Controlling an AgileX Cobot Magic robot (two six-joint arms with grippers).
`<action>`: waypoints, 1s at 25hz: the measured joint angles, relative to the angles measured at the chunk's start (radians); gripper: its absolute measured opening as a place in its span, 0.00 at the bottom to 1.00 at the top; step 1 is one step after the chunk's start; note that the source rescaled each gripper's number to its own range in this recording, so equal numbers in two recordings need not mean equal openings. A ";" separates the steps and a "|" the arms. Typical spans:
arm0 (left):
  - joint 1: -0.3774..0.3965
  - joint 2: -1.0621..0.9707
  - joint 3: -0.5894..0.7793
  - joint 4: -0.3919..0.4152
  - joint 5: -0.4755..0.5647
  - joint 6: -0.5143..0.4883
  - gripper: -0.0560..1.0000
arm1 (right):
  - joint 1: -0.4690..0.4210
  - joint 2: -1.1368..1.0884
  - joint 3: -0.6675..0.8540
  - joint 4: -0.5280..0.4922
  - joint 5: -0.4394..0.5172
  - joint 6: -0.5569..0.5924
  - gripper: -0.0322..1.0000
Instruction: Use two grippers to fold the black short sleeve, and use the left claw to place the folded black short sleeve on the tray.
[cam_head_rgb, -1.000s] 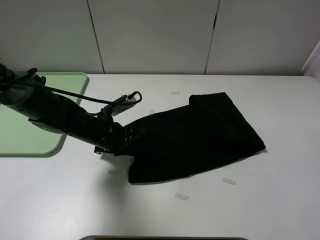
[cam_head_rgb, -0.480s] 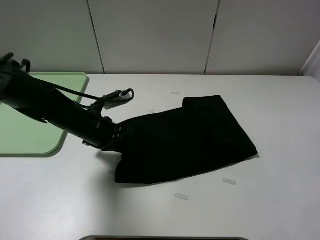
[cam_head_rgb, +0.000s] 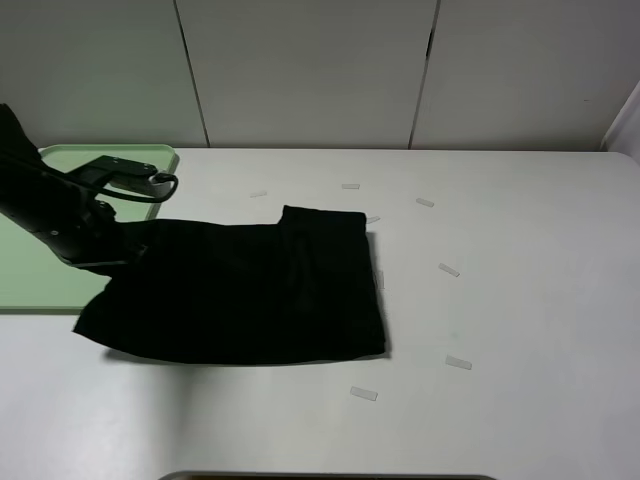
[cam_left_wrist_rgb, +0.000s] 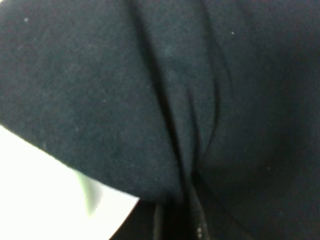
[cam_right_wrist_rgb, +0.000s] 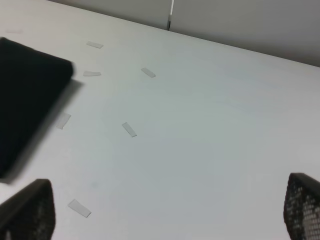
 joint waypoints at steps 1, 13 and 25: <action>0.010 -0.017 0.000 0.061 0.005 -0.024 0.10 | 0.000 0.000 0.000 0.000 0.000 0.000 1.00; -0.052 -0.067 0.000 -0.087 0.000 0.039 0.10 | 0.000 0.000 0.000 0.000 0.000 0.000 1.00; -0.338 -0.067 0.000 -0.773 -0.233 0.554 0.09 | 0.000 0.000 0.000 0.000 0.000 0.000 1.00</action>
